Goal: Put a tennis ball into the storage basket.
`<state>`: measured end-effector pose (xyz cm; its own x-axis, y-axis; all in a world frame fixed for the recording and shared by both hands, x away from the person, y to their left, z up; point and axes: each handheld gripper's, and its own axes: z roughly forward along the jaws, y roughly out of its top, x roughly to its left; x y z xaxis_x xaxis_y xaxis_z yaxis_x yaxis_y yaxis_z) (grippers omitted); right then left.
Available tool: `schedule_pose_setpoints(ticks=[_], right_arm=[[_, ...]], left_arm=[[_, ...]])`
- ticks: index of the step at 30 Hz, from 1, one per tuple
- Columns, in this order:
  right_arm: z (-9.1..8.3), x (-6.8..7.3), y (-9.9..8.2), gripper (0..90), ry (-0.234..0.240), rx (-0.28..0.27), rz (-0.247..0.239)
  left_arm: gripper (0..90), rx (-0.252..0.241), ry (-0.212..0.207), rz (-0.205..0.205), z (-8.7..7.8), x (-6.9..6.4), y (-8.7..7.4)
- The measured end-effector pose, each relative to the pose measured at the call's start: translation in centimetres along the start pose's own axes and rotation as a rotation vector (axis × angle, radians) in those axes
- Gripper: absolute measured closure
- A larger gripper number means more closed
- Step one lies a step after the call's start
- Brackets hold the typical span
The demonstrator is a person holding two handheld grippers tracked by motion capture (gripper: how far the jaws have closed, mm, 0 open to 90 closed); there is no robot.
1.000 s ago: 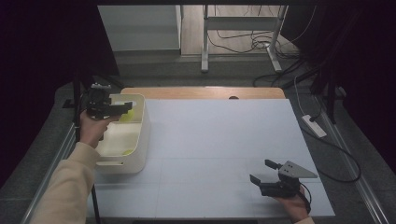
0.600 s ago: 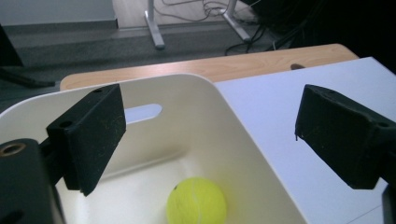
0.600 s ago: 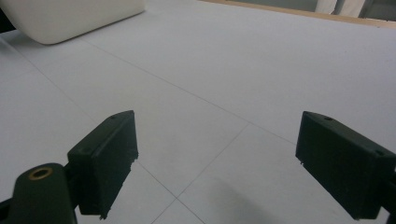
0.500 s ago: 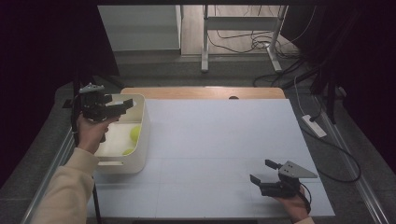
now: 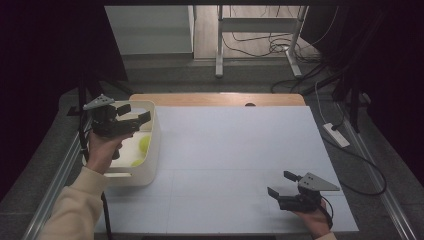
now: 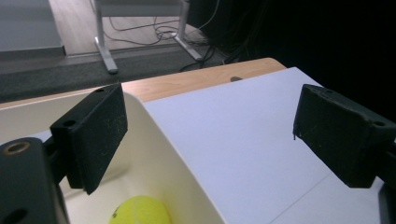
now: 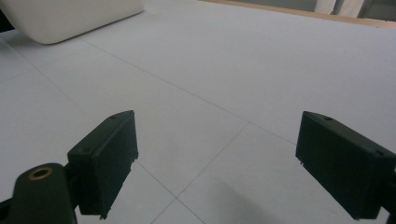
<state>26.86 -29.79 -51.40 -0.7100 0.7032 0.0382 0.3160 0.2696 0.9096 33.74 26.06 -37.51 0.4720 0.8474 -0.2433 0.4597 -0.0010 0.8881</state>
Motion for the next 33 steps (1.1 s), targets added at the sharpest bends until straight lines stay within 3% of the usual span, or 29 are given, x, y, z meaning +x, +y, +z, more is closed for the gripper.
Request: schedule_pose_setpoints(ticks=[3,5,14,18,33], right_arm=[[0.0,0.0,0.0,13.2,-0.001,0.000,0.001],[0.0,0.0,0.0,13.2,-0.001,0.001,0.000],[0.0,0.0,0.0,13.2,-0.003,-0.001,-0.001],[-0.1,0.0,0.0,13.2,-0.004,-0.001,0.001],[-0.2,0.0,0.0,13.2,-0.005,-0.003,0.004]], left_arm=[[12.1,-0.006,-0.031,0.017,0.0,-0.5,-0.1],[12.5,-0.008,-0.077,0.026,0.1,-1.1,-0.2],[12.5,0.007,-0.166,0.106,1.0,-4.7,-1.1],[12.5,0.017,-0.186,0.140,1.6,-5.7,-1.6],[13.0,0.058,-0.263,0.190,2.3,-8.8,-4.2]])
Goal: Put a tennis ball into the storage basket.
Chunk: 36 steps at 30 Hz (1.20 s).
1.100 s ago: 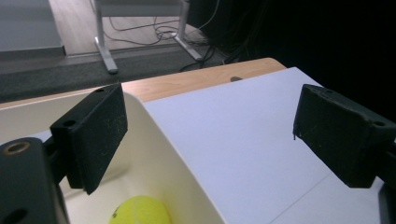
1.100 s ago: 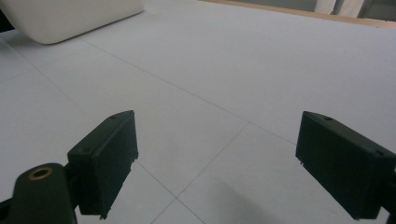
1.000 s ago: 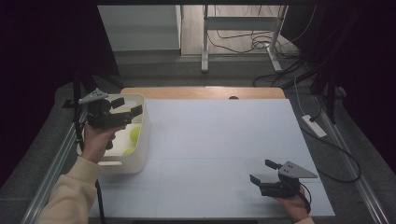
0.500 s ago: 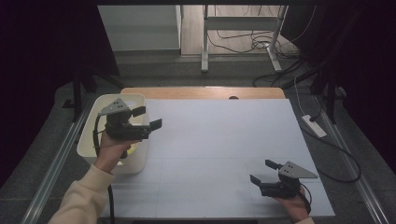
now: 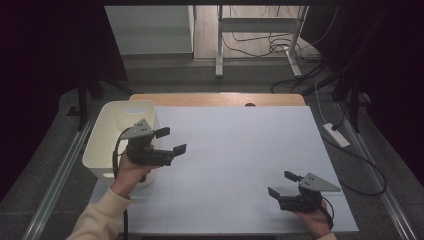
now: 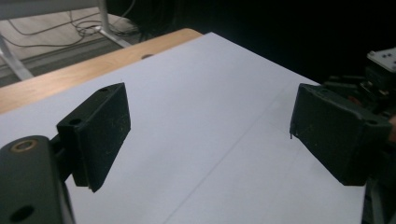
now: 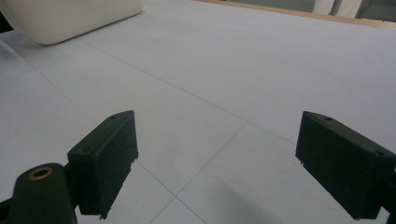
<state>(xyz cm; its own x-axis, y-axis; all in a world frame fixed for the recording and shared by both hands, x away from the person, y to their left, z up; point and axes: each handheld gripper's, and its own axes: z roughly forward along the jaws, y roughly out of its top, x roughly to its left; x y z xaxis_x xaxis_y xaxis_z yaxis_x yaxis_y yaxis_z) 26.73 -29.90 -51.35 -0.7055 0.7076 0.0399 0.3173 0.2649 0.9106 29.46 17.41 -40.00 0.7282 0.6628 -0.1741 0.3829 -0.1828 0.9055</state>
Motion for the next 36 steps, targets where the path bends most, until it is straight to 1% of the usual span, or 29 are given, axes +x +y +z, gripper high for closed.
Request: schedule_pose_setpoints(ticks=[5,7,9,11,13,15,17,18,21,23,29,32,33,34,36], right_arm=[[0.0,0.0,0.0,13.2,0.001,-0.001,-0.003],[0.0,0.0,0.0,13.2,0.001,-0.001,-0.002],[0.0,0.0,0.0,13.2,0.000,0.001,-0.005],[0.0,0.0,0.0,13.2,0.001,0.000,-0.004],[0.0,0.0,0.0,13.2,0.000,0.002,-0.006],[0.0,0.0,0.0,13.2,0.000,0.001,-0.005],[0.0,0.0,0.0,13.2,0.001,0.000,-0.004],[0.0,0.0,0.0,13.2,0.001,0.000,-0.004],[-0.1,0.1,0.0,13.2,0.001,-0.001,-0.003],[-0.1,0.0,0.0,13.2,0.001,0.000,-0.003],[0.0,0.0,0.0,13.2,0.000,0.001,-0.004],[-0.1,0.1,0.0,13.2,0.001,0.002,-0.005],[0.0,0.1,0.0,13.2,0.002,0.002,-0.005],[0.0,0.1,0.0,13.2,0.002,0.004,-0.004],[0.0,0.0,0.0,13.1,0.005,0.003,-0.003]], left_arm=[[13.6,0.015,-0.030,0.025,0.6,-1.2,-1.0],[13.5,0.019,-0.043,0.028,0.8,-1.6,-1.5],[13.4,0.018,-0.050,0.030,0.9,-1.8,-2.0],[13.2,0.019,-0.058,0.042,1.1,-2.0,-2.5],[12.9,0.016,-0.079,0.046,1.2,-2.2,-2.9],[12.7,0.007,-0.099,0.039,1.2,-2.3,-3.4],[12.7,0.007,-0.111,0.042,1.3,-2.5,-3.9],[12.6,0.007,-0.111,0.042,1.3,-2.5,-3.9],[12.6,0.009,-0.112,0.055,1.3,-3.1,-4.8],[12.6,0.012,-0.105,0.054,1.3,-3.2,-5.6],[12.7,0.024,-0.096,0.027,1.2,-3.0,-7.6],[12.7,0.033,-0.094,0.020,1.1,-3.0,-8.9],[12.7,0.039,-0.095,0.021,1.1,-3.0,-9.3],[12.6,0.039,-0.095,0.021,1.1,-3.0,-9.3],[12.6,0.049,-0.081,0.036,1.3,-2.9,-10.7]])
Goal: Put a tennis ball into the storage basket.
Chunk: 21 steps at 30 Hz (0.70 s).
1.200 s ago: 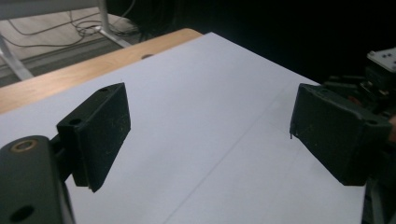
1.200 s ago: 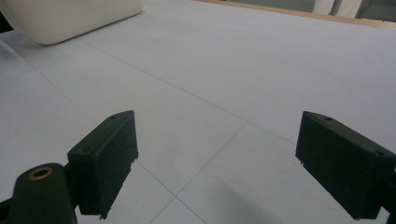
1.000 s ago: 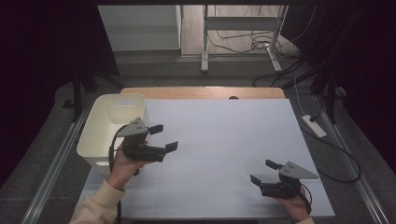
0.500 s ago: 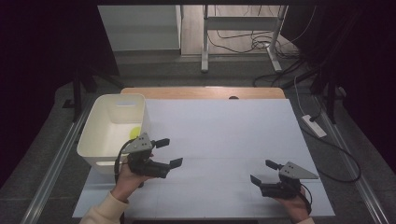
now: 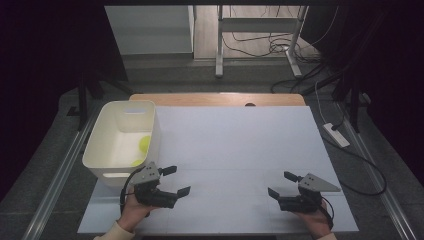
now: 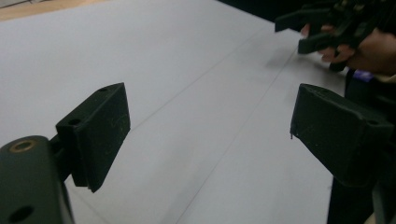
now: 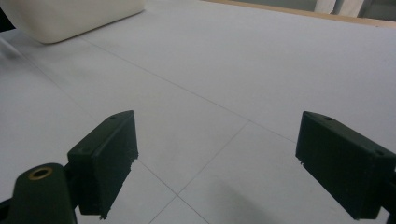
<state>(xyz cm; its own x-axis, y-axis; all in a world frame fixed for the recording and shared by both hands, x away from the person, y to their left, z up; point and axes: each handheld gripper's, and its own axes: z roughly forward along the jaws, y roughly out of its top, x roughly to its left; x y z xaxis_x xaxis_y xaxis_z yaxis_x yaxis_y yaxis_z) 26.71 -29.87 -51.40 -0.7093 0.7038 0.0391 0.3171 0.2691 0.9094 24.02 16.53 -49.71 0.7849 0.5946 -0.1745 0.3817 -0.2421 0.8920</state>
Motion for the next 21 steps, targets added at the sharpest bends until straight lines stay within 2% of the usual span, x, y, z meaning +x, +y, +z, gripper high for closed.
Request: schedule_pose_setpoints(ticks=[5,10,21], right_arm=[[0.0,0.1,0.0,13.1,0.003,0.000,0.001],[0.0,0.0,0.0,13.1,0.004,0.002,-0.002],[0.1,-0.1,-0.2,13.1,0.008,0.013,-0.002]], left_arm=[[12.5,0.016,0.026,0.013,0.3,0.3,-1.5],[12.0,0.019,0.047,0.023,0.1,0.4,-2.0],[12.1,0.022,0.068,-0.001,-0.6,0.8,-3.2]])
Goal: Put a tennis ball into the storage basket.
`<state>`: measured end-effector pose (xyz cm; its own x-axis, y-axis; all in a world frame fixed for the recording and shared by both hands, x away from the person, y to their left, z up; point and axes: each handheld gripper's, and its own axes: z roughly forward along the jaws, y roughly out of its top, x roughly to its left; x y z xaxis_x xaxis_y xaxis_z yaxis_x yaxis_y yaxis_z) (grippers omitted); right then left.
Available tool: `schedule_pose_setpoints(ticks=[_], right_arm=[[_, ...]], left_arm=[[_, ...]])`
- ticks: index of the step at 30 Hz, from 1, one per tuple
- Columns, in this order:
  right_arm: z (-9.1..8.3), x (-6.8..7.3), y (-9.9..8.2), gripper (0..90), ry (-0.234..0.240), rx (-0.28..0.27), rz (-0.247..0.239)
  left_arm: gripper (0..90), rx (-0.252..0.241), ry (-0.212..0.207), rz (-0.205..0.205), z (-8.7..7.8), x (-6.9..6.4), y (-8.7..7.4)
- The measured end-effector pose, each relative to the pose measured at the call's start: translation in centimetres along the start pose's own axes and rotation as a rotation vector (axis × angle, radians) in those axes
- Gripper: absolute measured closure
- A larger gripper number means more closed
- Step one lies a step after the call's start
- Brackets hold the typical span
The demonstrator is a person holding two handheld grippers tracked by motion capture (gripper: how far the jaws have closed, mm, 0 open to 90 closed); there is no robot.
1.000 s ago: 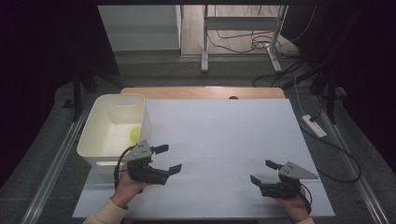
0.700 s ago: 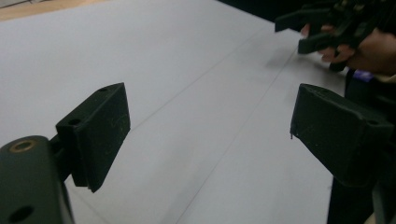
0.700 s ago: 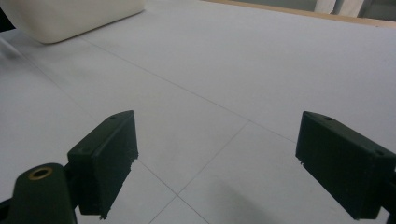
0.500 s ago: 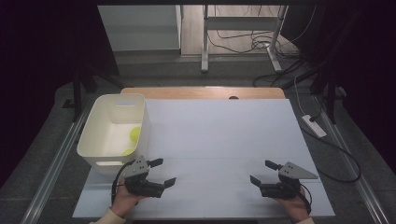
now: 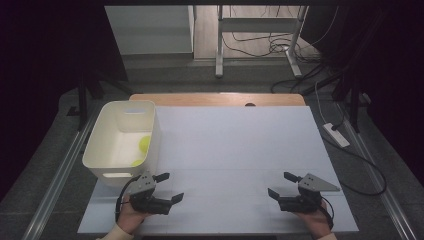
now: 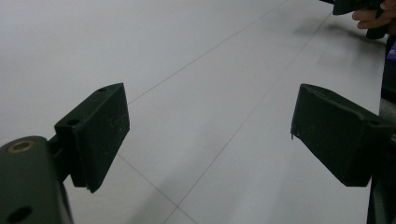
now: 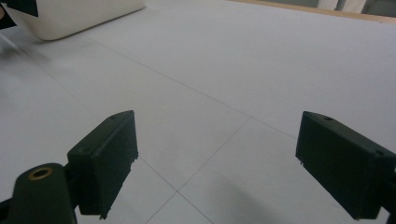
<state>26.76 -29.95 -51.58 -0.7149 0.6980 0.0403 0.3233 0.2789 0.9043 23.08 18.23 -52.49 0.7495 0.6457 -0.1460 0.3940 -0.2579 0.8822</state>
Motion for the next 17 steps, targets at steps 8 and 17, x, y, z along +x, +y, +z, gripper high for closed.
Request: schedule_pose_setpoints(ticks=[8,17], right_arm=[[-0.03,0.02,-0.07,13.1,0.006,0.005,0.002],[-0.02,0.02,-0.09,13.1,0.009,0.006,0.001]], left_arm=[[12.2,-0.007,-0.001,-0.014,-0.10,0.23,-0.05],[12.2,-0.019,-0.002,-0.014,-0.20,0.18,0.11]])
